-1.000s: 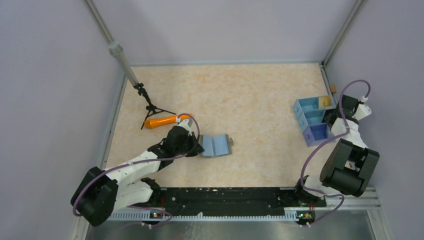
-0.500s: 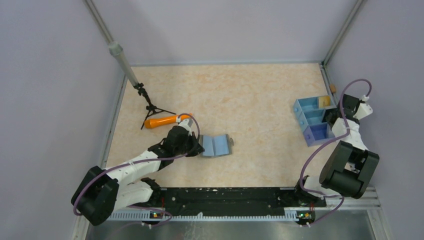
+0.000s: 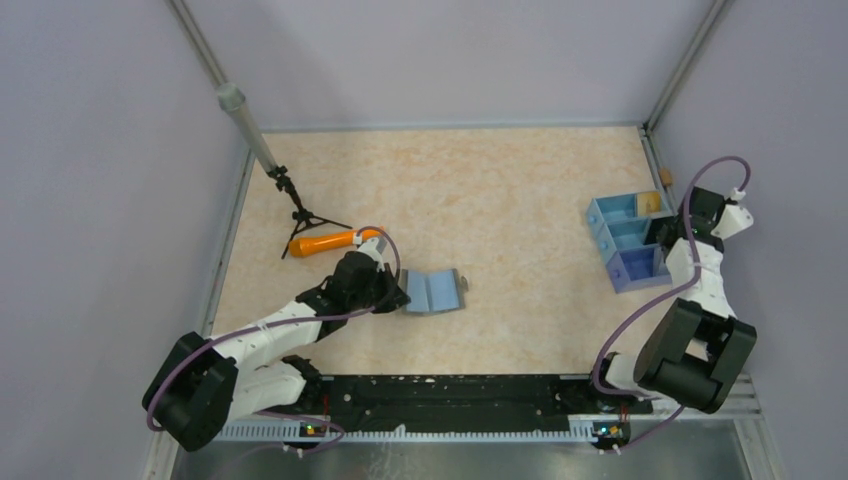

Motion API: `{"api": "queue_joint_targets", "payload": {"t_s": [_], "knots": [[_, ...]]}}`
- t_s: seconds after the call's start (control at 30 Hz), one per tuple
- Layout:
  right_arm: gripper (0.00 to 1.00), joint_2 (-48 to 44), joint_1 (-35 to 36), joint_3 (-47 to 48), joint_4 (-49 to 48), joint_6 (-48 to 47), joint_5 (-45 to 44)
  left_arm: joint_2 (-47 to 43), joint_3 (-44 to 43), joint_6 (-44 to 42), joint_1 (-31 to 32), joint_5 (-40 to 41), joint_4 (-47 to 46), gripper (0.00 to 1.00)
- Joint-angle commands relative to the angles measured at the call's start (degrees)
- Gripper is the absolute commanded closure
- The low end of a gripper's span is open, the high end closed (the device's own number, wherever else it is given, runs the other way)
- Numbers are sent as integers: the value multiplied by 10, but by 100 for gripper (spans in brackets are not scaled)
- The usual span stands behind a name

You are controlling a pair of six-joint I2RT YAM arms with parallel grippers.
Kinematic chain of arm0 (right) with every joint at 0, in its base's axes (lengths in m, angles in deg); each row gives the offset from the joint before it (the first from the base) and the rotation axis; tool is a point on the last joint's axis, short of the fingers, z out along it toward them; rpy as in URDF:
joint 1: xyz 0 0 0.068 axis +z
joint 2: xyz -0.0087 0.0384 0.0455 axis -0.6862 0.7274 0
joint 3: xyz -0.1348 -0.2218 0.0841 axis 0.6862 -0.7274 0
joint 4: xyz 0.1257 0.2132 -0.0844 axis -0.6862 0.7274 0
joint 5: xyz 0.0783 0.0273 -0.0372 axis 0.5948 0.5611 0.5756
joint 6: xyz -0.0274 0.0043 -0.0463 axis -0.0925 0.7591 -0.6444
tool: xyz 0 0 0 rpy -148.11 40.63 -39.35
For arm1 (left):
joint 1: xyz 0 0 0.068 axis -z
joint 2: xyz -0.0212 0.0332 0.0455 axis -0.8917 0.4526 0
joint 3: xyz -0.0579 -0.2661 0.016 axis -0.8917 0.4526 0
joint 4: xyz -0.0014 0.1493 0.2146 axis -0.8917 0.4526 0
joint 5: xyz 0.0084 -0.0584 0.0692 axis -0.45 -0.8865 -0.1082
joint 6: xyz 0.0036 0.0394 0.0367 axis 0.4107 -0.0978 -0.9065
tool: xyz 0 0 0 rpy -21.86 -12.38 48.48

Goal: Put the credit cards into the card holder
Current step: Pick up the credit card from the storage box.

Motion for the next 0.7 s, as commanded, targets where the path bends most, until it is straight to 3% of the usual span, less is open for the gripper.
{"api": "queue_joint_targets", "payload": {"t_s": [0.0,0.47,0.67], "knots": [[95,-54,-3,35,35,-14,-22,-9,-7,-1,-2,-10,-27,100],[100,-139,-3,65,118,-69,3,-20,-7,-14,-2,-25,-25,100],[100,-172,2,89,114,-103,207,-17,-12,-28,-4,-35,-24,100]]}}
